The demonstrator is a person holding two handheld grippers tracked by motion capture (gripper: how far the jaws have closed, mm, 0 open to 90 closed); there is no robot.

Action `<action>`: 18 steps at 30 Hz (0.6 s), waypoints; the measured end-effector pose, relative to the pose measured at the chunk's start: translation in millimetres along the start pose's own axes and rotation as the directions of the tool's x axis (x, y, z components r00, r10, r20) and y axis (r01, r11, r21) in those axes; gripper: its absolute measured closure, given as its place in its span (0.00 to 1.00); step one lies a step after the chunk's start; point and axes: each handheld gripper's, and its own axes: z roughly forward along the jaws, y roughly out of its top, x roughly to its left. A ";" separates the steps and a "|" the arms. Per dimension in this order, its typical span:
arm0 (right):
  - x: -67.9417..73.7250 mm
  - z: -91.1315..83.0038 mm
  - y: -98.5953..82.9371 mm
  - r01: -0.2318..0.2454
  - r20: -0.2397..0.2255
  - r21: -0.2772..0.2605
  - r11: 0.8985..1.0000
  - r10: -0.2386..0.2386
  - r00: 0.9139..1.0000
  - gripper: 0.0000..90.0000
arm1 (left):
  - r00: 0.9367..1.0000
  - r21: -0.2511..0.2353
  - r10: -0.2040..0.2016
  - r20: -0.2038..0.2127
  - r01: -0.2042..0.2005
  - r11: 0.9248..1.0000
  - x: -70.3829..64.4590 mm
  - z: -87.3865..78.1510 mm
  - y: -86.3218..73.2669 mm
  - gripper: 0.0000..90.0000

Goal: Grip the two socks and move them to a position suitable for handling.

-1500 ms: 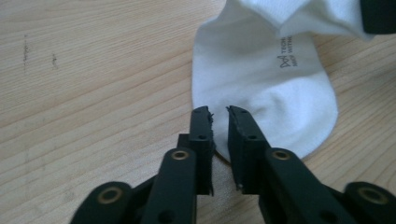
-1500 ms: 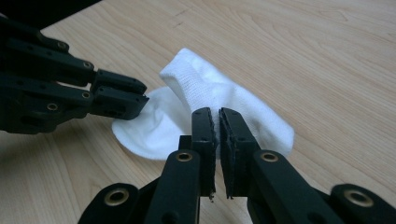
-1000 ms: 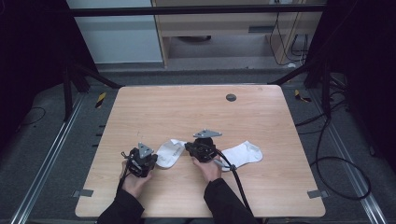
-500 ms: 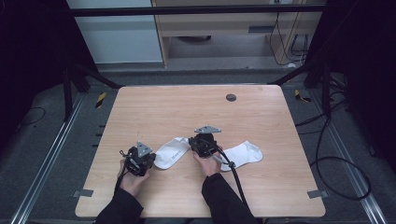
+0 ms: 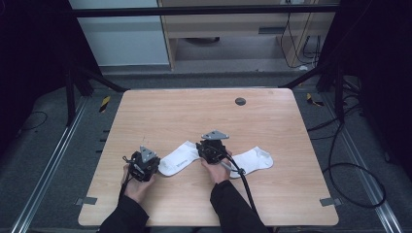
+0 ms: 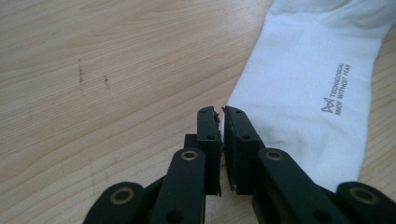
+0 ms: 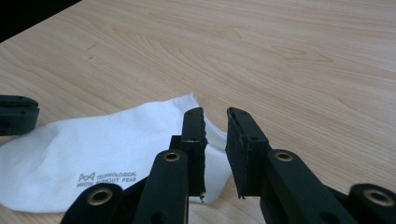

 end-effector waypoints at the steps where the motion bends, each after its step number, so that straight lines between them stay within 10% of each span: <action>1: 0.0 -0.5 0.1 0.001 -0.003 0.002 1.000 -0.001 1.000 0.84 | 1.000 -0.003 0.000 -0.003 0.000 1.000 0.5 0.1 -0.1 0.87; 11: -6.9 -23.6 8.9 -0.015 -0.039 -0.016 1.000 0.015 0.999 0.69 | 0.998 -0.103 -0.066 0.000 0.066 0.992 2.3 -14.2 4.8 0.64; 18: -38.1 -65.6 10.9 0.002 0.012 -0.058 0.998 -0.002 1.000 0.65 | 0.996 -0.153 -0.055 0.068 0.065 0.986 -20.3 -27.3 18.7 0.62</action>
